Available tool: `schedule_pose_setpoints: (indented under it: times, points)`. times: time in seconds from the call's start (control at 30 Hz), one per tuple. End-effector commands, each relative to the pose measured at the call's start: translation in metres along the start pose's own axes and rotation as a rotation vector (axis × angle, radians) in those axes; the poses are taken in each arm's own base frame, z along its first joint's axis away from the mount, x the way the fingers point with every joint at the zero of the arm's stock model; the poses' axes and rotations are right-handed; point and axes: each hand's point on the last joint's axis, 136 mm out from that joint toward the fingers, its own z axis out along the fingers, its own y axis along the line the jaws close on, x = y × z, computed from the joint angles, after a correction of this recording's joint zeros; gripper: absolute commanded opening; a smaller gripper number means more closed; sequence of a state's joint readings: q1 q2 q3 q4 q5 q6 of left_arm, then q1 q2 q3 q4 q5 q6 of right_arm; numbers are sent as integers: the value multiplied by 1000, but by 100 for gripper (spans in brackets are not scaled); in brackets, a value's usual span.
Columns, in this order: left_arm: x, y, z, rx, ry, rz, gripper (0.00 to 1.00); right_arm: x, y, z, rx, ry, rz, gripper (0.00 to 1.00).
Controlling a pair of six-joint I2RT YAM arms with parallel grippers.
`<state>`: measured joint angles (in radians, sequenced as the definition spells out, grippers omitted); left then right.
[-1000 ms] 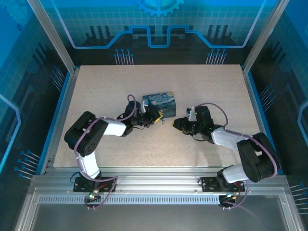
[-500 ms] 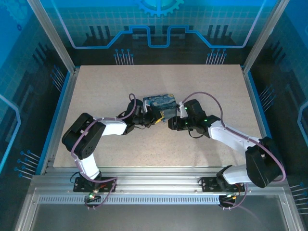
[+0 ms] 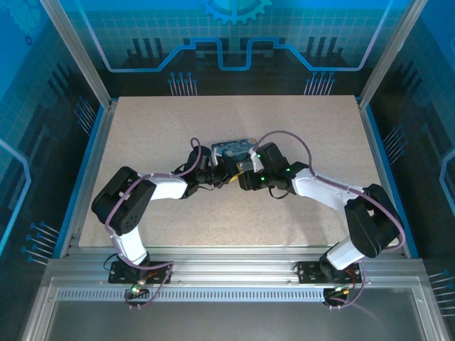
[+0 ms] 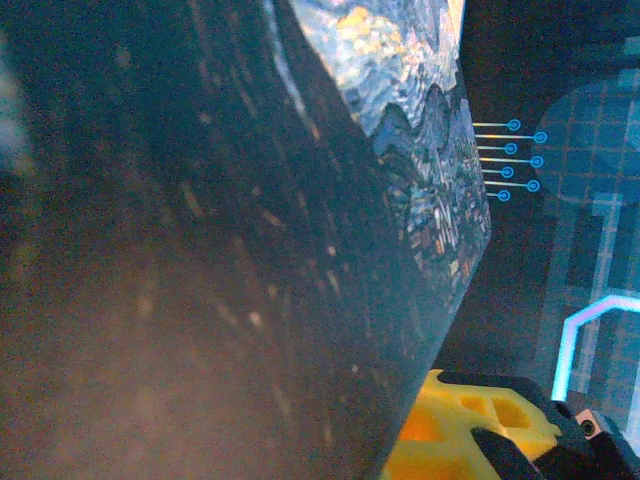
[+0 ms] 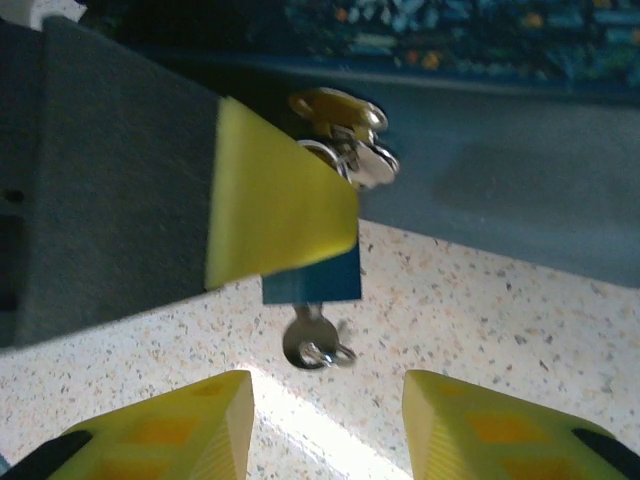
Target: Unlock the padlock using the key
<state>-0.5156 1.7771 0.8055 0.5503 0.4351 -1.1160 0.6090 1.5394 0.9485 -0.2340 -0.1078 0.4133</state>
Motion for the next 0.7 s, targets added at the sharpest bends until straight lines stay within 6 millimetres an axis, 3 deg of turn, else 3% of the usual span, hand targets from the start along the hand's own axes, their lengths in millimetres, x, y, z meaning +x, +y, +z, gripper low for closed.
schedule_pose_setpoints:
  times: [0.0,0.67]
  points:
    - [-3,-26,-1,65,0,56,0,-5,4,3,31,7,-60,43]
    - [-3,-28,-1,75,1,58,0,-12,11,13,106,29,-152,36]
